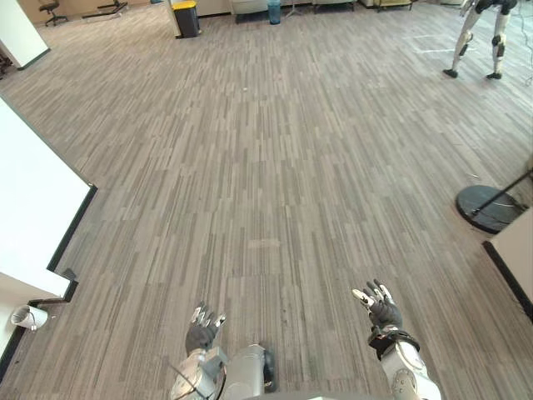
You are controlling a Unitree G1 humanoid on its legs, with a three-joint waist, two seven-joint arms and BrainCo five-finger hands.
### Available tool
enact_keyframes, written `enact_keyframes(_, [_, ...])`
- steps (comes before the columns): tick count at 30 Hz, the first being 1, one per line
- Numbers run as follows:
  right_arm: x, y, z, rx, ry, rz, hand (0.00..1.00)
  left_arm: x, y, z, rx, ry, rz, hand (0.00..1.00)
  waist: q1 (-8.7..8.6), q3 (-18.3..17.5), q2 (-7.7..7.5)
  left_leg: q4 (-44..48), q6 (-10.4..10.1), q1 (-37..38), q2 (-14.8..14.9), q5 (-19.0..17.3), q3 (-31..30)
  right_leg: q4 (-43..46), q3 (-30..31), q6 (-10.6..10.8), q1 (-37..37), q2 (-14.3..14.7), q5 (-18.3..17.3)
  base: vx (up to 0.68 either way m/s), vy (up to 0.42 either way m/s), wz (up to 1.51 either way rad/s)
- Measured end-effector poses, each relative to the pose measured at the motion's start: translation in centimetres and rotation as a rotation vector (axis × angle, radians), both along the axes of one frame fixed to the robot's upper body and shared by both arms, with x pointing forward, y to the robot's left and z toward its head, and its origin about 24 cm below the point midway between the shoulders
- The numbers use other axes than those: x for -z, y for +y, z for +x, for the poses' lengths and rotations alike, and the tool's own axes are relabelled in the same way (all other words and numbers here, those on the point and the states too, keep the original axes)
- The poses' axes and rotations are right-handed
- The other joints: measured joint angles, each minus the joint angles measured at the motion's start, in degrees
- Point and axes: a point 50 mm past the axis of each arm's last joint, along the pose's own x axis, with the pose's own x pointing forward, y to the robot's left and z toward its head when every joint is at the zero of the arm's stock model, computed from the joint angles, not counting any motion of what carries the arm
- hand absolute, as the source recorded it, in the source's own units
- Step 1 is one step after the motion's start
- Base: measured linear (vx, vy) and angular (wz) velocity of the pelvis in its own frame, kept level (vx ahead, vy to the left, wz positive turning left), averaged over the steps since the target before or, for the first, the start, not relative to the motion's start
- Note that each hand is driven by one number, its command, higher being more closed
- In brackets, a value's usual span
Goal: Organize washtable
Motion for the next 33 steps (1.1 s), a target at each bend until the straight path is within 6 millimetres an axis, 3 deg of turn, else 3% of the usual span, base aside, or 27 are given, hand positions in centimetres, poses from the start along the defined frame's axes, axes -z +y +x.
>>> enact_keyframes(1, [0.1,0.5,0.1,-0.030,0.006,-0.001,0.00,-0.1,0.0,0.0,0.005,-0.005,0.003,0.00,0.47,-0.06,-0.90,1.87,0.51,0.91,-0.12,-2.09,1.66,2.61,2.14,1.29,-0.24,-1.20,0.80,0.49,0.209,-0.42])
enact_keyframes(3, [0.1,0.8,0.3,-0.037,0.007,0.000,0.00,-0.1,-0.3,0.2,0.023,-0.008,-0.001,0.00,0.16,-0.20,-1.12,1.33,0.40,4.78,-0.46,-5.70,2.71,14.84,4.01,1.56,-3.86,-2.10,1.10,0.43,0.227,-0.32])
enact_keyframes(4, [0.4,1.0,0.3,-0.037,0.017,0.003,0.00,-0.4,-0.2,0.5,0.027,-0.022,0.003,0.00,-0.38,-0.12,-1.66,0.05,0.57,8.01,-1.25,-7.93,2.67,27.43,4.63,1.73,-8.50,-3.32,2.87,0.48,0.265,0.12])
enact_keyframes(5, [0.9,1.2,-0.3,-0.034,0.044,0.012,0.00,-0.6,0.0,0.7,0.033,-0.034,0.016,0.00,-1.44,0.02,-2.43,-1.39,1.22,11.93,-2.51,-9.96,1.96,42.51,5.36,1.44,-14.15,-5.10,10.49,0.49,0.251,0.24])
enact_keyframes(7, [1.2,1.2,-0.8,-0.030,0.062,0.018,0.00,-0.7,0.0,0.9,0.054,-0.037,0.022,0.00,-2.08,0.20,-2.39,-1.99,1.47,15.29,-3.16,-11.60,1.08,52.54,4.78,0.74,-17.76,-6.52,10.40,0.41,0.173,0.38])
enact_keyframes(8, [1.6,1.6,-1.6,-0.040,0.084,0.024,0.00,-0.9,0.1,1.2,0.076,-0.042,0.037,0.00,-2.78,0.61,-1.55,-4.13,1.58,20.22,-3.57,-12.86,-0.47,58.61,1.07,-2.74,-20.75,-7.98,7.75,0.41,0.147,0.43])
enact_keyframes(9, [1.7,1.7,-1.8,-0.043,0.091,0.028,0.00,-0.9,0.3,1.3,0.081,-0.045,0.044,0.00,-2.95,0.64,-1.57,-5.33,1.55,22.12,-3.62,-13.20,-0.93,59.22,-0.77,-3.48,-21.99,-8.44,6.82,0.46,0.147,0.49])
enact_keyframes(11, [2.1,2.3,-2.6,-0.053,0.113,0.041,0.00,-1.3,0.6,1.8,0.097,-0.061,0.061,0.00,-3.33,0.54,-1.85,-9.08,0.72,26.92,-3.88,-14.26,-3.74,54.80,-6.99,-3.62,-26.89,-8.81,2.43,0.35,0.062,0.51])
enact_keyframes(14, [2.2,2.3,-2.9,-0.046,0.121,0.048,0.00,-1.3,0.3,2.0,0.104,-0.066,0.056,0.00,-4.42,0.63,-1.78,-9.64,-0.42,29.52,-3.75,-16.34,-6.66,40.56,-9.00,-2.52,-31.33,-6.36,1.20,0.43,-0.025,0.65])
enact_keyframes(15, [2.2,2.3,-2.9,-0.043,0.123,0.050,0.00,-1.3,0.2,2.0,0.108,-0.067,0.055,0.00,-4.42,0.77,-1.36,-9.82,-1.65,31.11,-2.80,-17.44,-7.48,29.39,-8.27,-2.15,-32.40,-3.68,2.30,0.58,-0.067,0.48])
enact_keyframes(17, [2.0,2.3,-2.8,-0.035,0.111,0.059,0.00,-1.3,-0.1,2.1,0.126,-0.068,0.055,0.00,-4.56,0.67,-1.10,-11.46,-4.34,35.02,-1.11,-19.13,-8.87,7.52,-5.32,0.79,-33.30,0.00,10.80,0.66,-0.116,0.59])
enact_keyframes(19, [1.8,2.3,-2.6,-0.034,0.100,0.063,0.00,-1.2,-0.3,2.0,0.134,-0.063,0.054,0.00,-5.02,0.35,-2.11,-12.33,-7.44,38.66,-0.81,-20.89,-10.21,5.06,-2.28,-0.41,-34.64,-0.26,12.44,0.72,-0.223,0.68])
enact_keyframes(20, [1.9,2.3,-2.8,-0.035,0.106,0.064,0.00,-1.0,-0.2,1.6,0.138,-0.049,0.056,0.00,-5.90,-0.43,-3.07,-12.17,-8.76,40.45,-0.49,-21.71,-10.91,6.34,-1.74,-2.08,-34.59,-0.97,15.45,0.70,-0.249,0.73])
enact_keyframes(21, [1.9,2.1,-2.9,-0.033,0.110,0.059,0.00,-0.9,-0.3,1.6,0.139,-0.041,0.055,0.00,-5.92,-1.05,-2.72,-11.71,-9.19,41.39,0.74,-21.97,-11.49,8.66,-1.83,-3.59,-34.73,-0.72,19.09,0.61,-0.238,0.68])
enact_keyframes(22, [1.6,1.8,-2.9,-0.030,0.097,0.053,0.00,-0.7,-0.9,1.5,0.142,-0.037,0.036,0.00,-5.83,-1.93,-0.08,-8.84,-9.79,41.12,3.88,-21.64,-12.59,12.32,-4.26,-4.99,-34.82,1.11,19.86,0.72,-0.311,0.52])
enact_keyframes(23, [1.3,1.5,-2.6,-0.029,0.083,0.042,0.00,-0.8,-1.6,1.7,0.154,-0.045,0.022,0.00,-5.99,-2.17,2.18,-2.22,-12.09,38.13,7.36,-19.75,-13.67,13.91,-6.77,-6.20,-34.17,3.44,16.78,0.70,-0.325,0.43])
enact_keyframes(24, [1.1,1.3,-2.3,-0.029,0.072,0.037,0.00,-0.8,-1.8,1.8,0.154,-0.049,0.020,0.00,-5.93,-1.89,2.84,2.25,-11.84,36.38,8.37,-17.94,-14.39,13.97,-7.30,-6.85,-33.10,4.55,15.54,0.66,-0.325,0.18])
enact_keyframes(25, [0.7,1.5,-1.8,-0.043,0.046,0.034,0.00,-0.8,-1.8,1.8,0.143,-0.048,0.018,0.00,-5.83,-1.34,3.77,14.28,-11.24,31.54,10.13,-11.51,-15.84,13.00,-7.53,-7.92,-30.25,7.11,13.79,0.73,-0.330,-0.06])
enact_keyframes(26, [0.1,1.7,-1.3,-0.048,0.016,0.035,0.00,-0.7,-1.9,1.7,0.134,-0.044,0.011,0.00,-5.58,-0.65,4.03,27.66,-12.06,25.69,11.41,-5.12,-17.85,10.51,-7.51,-8.92,-26.17,9.14,12.88,0.70,-0.306,-0.11])
enact_keyframes(28, [-0.4,1.7,-0.8,-0.037,-0.012,0.045,0.00,-0.8,-2.0,2.1,0.135,-0.056,0.006,0.00,-5.61,0.49,3.04,40.64,-11.57,17.84,12.01,-5.60,-17.46,6.48,-7.08,-9.77,-19.62,10.77,12.31,0.56,-0.263,-0.11])
enact_keyframes(29, [-0.5,1.6,-0.5,-0.029,-0.021,0.047,0.00,-0.8,-2.0,2.0,0.135,-0.055,0.006,0.00,-5.43,1.14,1.98,43.25,-9.83,14.28,12.46,-6.67,-15.12,3.89,-6.00,-9.95,-15.92,10.81,12.18,0.37,-0.196,-0.17])
enact_keyframes(31, [-0.6,0.8,-0.5,-0.005,-0.027,0.022,0.00,-0.8,-2.0,1.9,0.134,-0.050,0.005,0.00,-4.47,1.52,1.34,41.58,-7.83,10.61,14.34,-7.96,-10.82,0.40,-4.00,-9.50,-11.91,10.82,11.90,0.35,-0.168,-0.39])
enact_keyframes(33, [-0.6,0.0,-0.6,0.033,-0.023,0.010,0.00,-0.8,-2.0,1.9,0.134,-0.050,0.004,0.00,-3.88,1.72,1.20,32.60,-7.71,9.44,14.78,-8.08,-8.37,-1.33,-2.55,-9.49,-9.95,10.60,11.71,0.32,-0.063,-0.41])
